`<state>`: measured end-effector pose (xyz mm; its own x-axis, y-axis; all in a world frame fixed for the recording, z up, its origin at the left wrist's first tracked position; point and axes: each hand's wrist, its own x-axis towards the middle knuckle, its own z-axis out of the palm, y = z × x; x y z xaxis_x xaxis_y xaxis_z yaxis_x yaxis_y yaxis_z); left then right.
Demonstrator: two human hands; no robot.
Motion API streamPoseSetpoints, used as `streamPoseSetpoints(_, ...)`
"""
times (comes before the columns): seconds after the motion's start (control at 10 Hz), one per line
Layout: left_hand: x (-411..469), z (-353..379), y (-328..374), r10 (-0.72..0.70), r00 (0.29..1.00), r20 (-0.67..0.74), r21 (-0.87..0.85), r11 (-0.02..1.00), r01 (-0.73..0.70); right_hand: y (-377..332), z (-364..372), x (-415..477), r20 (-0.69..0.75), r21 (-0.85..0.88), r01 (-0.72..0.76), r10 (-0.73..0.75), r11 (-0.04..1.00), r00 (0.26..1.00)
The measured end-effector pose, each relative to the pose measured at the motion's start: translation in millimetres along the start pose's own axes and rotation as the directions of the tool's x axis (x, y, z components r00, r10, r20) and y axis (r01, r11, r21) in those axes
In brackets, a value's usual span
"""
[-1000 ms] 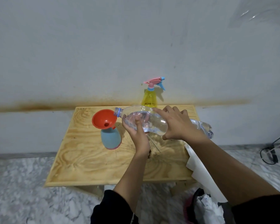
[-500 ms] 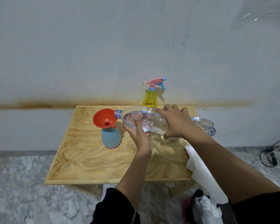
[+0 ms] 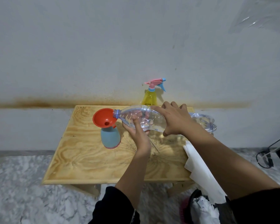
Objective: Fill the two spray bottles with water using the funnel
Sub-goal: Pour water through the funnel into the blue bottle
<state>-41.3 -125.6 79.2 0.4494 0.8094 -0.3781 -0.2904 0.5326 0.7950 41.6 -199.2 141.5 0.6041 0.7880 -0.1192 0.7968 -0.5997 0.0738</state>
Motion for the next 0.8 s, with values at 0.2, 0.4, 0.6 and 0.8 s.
streamPoseSetpoints(0.2,-3.0,1.3,1.3,-0.03,1.0,-0.004,-0.02,0.999,0.03,-1.1,-4.4,0.2,0.006,-0.019,0.005,-0.005,1.0,1.0)
streamPoseSetpoints(0.4,-2.8,2.4,-0.1,-0.053,0.999,-0.012,-0.037,0.998,0.053,-1.3,-9.4,-0.8,0.014,-0.034,0.005,-0.005,0.999,1.0)
streamPoseSetpoints(0.6,-2.9,1.7,-2.3,-0.052,0.999,-0.01,-0.044,0.998,0.051,-2.2,-10.2,-0.6,0.019,-0.051,0.004,-0.003,0.999,1.0)
streamPoseSetpoints(0.8,-1.6,2.0,-2.1,-0.059,0.998,-0.013,-0.047,0.997,0.058,-2.1,-8.8,-2.1,0.016,-0.047,-0.002,0.003,0.999,1.0)
